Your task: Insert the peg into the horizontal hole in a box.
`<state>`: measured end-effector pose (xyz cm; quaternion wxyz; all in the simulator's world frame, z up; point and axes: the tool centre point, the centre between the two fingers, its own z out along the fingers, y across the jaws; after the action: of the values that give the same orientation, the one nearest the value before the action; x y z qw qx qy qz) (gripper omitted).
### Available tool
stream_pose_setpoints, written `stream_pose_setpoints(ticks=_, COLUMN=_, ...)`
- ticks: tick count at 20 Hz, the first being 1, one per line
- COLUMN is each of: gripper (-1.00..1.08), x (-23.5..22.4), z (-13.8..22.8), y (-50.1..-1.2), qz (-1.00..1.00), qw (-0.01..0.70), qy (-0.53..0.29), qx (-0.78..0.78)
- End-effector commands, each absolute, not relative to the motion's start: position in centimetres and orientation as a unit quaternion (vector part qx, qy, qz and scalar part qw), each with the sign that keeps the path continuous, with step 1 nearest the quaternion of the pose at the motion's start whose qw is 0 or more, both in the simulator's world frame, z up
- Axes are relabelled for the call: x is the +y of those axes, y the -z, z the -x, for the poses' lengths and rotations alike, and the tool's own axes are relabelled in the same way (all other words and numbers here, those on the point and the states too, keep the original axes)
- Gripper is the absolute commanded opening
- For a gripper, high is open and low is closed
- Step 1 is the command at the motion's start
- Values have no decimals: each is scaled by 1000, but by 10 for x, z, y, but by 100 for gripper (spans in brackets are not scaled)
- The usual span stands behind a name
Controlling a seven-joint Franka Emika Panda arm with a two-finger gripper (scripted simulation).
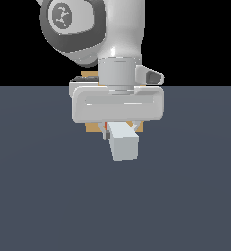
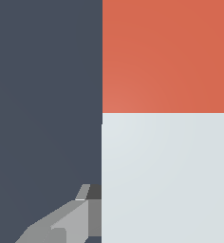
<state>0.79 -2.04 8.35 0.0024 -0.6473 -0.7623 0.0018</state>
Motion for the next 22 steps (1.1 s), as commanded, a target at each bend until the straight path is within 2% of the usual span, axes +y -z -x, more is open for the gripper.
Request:
stream_pose_setpoints(ticks=1, gripper=-100, x=-10, z=0, y=-94, qz=662, qw=0, qy=0, qx=-750)
stream_pose_setpoints(ticks=10, gripper=-100, x=16, z=21, y=-112, qz=695, qw=0, qy=0, qx=-719)
stream_pose_setpoints(ticks=22, gripper=-100, x=23, z=25, y=-115, qz=701, qw=1, qy=-1, qx=-713)
